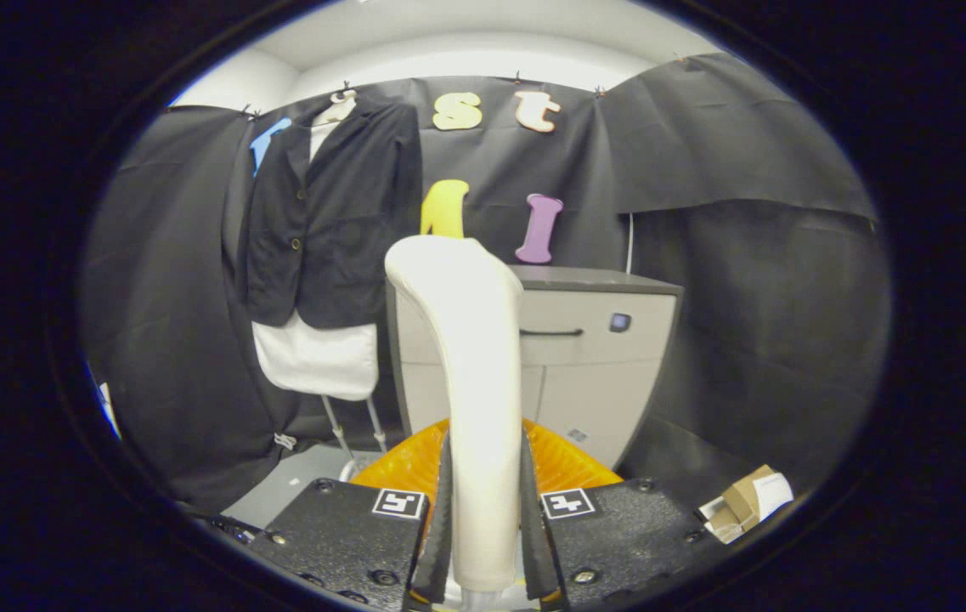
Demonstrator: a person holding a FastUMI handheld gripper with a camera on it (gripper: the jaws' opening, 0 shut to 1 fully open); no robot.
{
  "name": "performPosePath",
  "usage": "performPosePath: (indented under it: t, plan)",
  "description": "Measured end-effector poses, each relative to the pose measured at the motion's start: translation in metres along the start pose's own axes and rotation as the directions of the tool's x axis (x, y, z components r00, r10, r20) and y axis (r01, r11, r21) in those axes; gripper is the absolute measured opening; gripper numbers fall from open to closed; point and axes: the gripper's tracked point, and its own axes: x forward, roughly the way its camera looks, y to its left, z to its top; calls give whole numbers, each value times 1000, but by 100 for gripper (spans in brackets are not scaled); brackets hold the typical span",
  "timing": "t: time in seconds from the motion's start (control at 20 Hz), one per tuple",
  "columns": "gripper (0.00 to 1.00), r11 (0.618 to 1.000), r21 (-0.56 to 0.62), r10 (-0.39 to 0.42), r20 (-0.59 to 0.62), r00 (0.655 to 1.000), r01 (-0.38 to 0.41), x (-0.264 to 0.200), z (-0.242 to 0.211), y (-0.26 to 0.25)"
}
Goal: Iron the clothes twice with a garment steamer, once on the left side and once on the right side.
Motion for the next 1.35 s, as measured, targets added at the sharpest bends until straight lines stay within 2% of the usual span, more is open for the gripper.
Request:
performPosePath:
  t: [0.2, 0.45, 0.8, 1.35]
  plan:
    - [37, 1000, 17, -17, -37, 999, 17, -38, -34, -48]
    - [37, 999, 42, -21, -47, 999, 23, -68, -42, -77]
    - [37, 999, 33, -34, -17, 999, 35, -81, -28, -81]
    - [37, 1000, 17, -22, -43, 999, 22, -81, -22, -83]
